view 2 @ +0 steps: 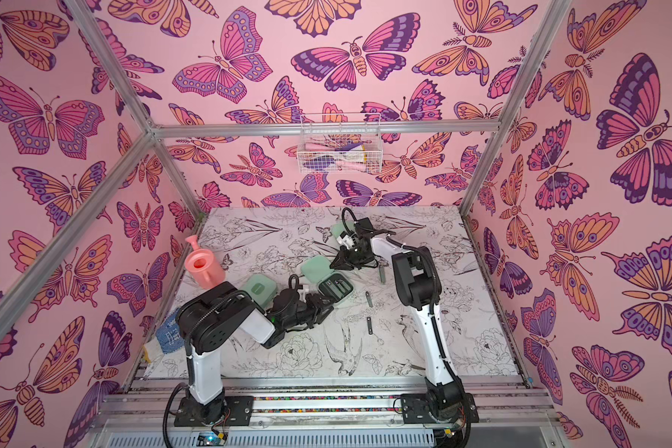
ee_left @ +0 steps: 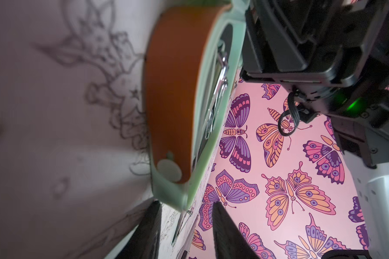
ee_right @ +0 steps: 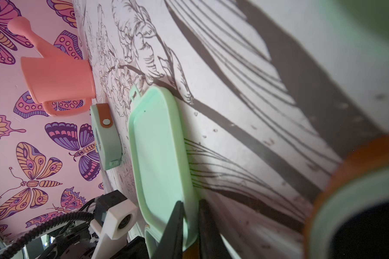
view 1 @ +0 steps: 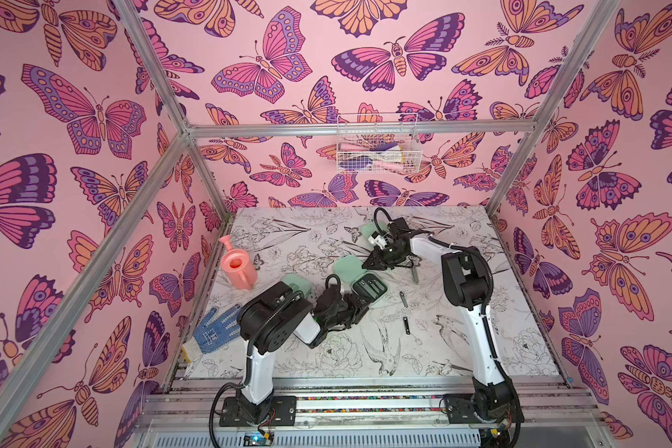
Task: Organize nail clipper sets
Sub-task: Close the storage box at the center of the board.
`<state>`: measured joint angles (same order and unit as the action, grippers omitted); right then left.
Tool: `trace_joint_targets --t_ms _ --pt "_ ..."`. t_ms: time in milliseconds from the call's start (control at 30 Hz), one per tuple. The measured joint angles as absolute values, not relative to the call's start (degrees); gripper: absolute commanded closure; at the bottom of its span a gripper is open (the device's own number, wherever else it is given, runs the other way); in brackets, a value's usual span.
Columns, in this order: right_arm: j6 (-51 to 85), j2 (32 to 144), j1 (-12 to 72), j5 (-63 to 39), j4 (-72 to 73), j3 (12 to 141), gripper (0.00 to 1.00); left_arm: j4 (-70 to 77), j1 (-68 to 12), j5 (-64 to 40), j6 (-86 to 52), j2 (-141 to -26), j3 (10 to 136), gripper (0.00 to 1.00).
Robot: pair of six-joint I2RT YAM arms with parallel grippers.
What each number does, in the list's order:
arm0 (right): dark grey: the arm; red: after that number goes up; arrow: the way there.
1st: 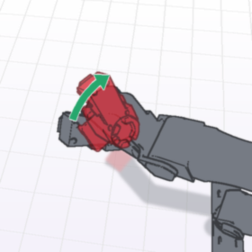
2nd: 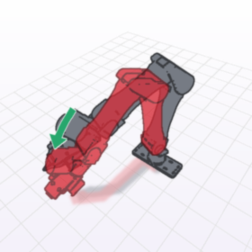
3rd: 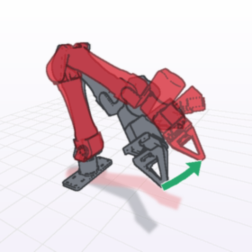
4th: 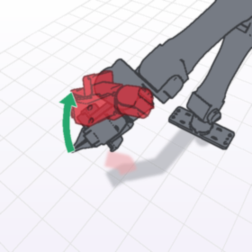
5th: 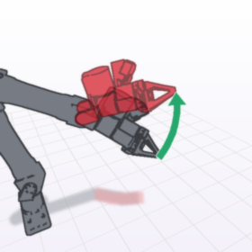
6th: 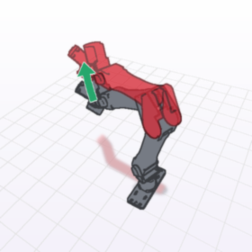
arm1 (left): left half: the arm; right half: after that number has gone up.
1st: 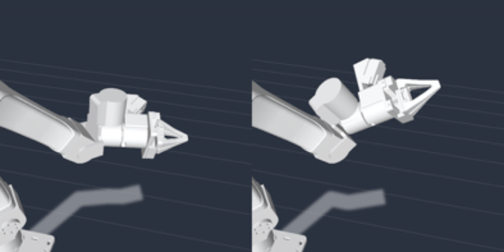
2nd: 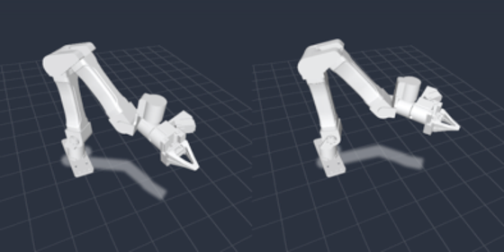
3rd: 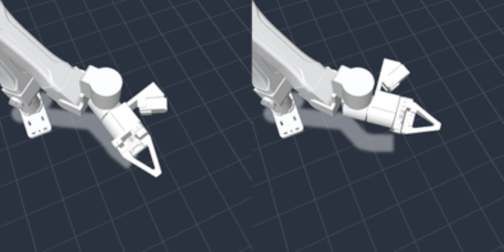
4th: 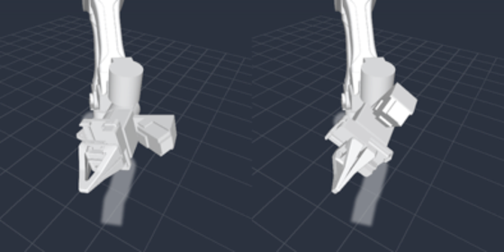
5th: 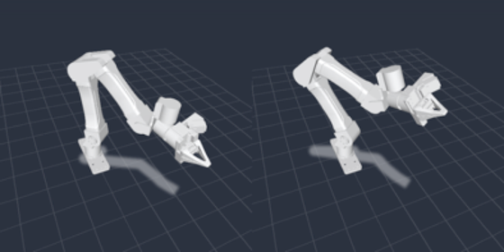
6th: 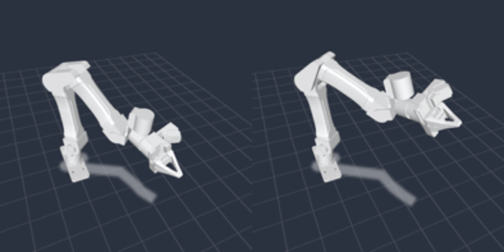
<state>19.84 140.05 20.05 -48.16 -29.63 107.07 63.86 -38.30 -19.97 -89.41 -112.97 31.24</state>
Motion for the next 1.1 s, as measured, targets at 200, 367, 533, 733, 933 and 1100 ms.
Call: trace_joint_targets --t_ms 200,367,533,733,933,1100 --pt "18.59 139.59 19.97 -48.77 -29.28 106.19 0.84 64.66 -35.77 -19.66 -88.71 -111.20 28.40 0.57" --pt "15.22 141.32 19.97 -48.71 -33.45 110.32 0.90 64.18 -32.08 -20.27 -87.31 -107.90 24.93 0.50" --pt "11.20 144.27 20.21 -48.69 -38.81 117.25 0.95 58.98 -26.83 -23.03 -84.73 -102.13 21.76 0.46" --pt "5.91 146.43 21.34 -48.27 -44.69 122.85 0.95 42.04 -21.56 -23.99 -78.39 -91.46 21.52 0.41" --pt "2.98 146.52 22.61 -48.97 -46.52 123.42 0.98 30.61 -20.01 -22.63 -73.08 -85.12 23.53 0.39" --pt "1.58 146.56 22.81 -51.09 -45.01 122.17 1.00 28.84 -19.03 -23.20 -71.99 -87.13 26.06 0.39"
